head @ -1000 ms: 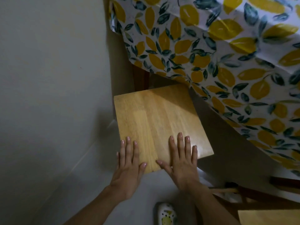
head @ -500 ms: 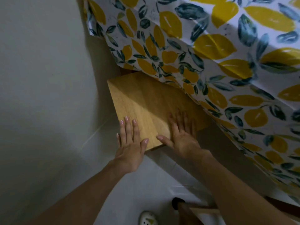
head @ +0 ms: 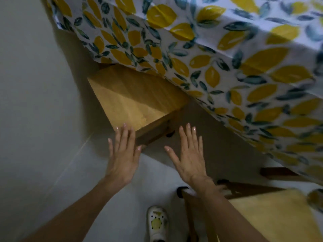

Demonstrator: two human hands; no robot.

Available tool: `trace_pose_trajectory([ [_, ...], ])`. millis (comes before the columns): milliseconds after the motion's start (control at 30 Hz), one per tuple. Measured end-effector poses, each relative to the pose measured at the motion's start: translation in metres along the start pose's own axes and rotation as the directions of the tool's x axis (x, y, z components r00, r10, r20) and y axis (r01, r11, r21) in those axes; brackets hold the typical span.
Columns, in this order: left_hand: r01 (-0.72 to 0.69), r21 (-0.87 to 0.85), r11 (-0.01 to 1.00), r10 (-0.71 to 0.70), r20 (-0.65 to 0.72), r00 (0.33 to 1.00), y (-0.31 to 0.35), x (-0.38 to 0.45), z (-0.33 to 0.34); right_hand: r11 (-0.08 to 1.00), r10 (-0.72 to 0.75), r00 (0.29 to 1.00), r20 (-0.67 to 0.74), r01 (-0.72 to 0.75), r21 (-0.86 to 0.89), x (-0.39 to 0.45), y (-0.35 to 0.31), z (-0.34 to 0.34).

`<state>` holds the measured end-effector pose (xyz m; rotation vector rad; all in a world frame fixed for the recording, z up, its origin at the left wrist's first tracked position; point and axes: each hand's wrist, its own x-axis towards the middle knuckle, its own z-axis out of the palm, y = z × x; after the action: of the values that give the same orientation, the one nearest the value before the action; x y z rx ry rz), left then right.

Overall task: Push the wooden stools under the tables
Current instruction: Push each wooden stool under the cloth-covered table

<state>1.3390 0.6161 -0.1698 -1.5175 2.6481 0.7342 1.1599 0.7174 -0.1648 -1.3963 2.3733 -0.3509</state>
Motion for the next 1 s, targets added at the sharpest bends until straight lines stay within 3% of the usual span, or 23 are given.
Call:
trace_pose_trajectory([
  [233, -0.208, 0.006, 0.978, 0.203, 0.205, 0.958, 0.081, -0.100, 0.042, 0.955, 0.297, 0.950, -0.094, -0.293, 0.053, -0.152, 0.059, -0.012],
  [533, -0.478, -0.026, 0.878, 0.445, 0.417, 0.793, 0.176, -0.218, 0.112, 0.845, 0.534, 0.841, -0.086, -0.532, 0.046, -0.334, 0.136, -0.018],
  [600, -0.488, 0.010, 0.873, 0.430, 0.459, 0.778, 0.186, -0.240, 0.127, 0.835, 0.550, 0.833, -0.060, -0.548, 0.045, -0.365, 0.154, -0.013],
  [767, -0.385, 0.136, 0.913, 0.268, 0.511, 0.817, 0.194, -0.279, 0.151, 0.870, 0.491, 0.871, 0.020, -0.490, -0.048, -0.414, 0.186, 0.001],
  [1000, -0.354, 0.211, 0.911, 0.201, 0.522, 0.829, 0.207, -0.283, 0.155, 0.917, 0.396, 0.913, 0.098, -0.399, 0.008, -0.415, 0.209, 0.004],
])
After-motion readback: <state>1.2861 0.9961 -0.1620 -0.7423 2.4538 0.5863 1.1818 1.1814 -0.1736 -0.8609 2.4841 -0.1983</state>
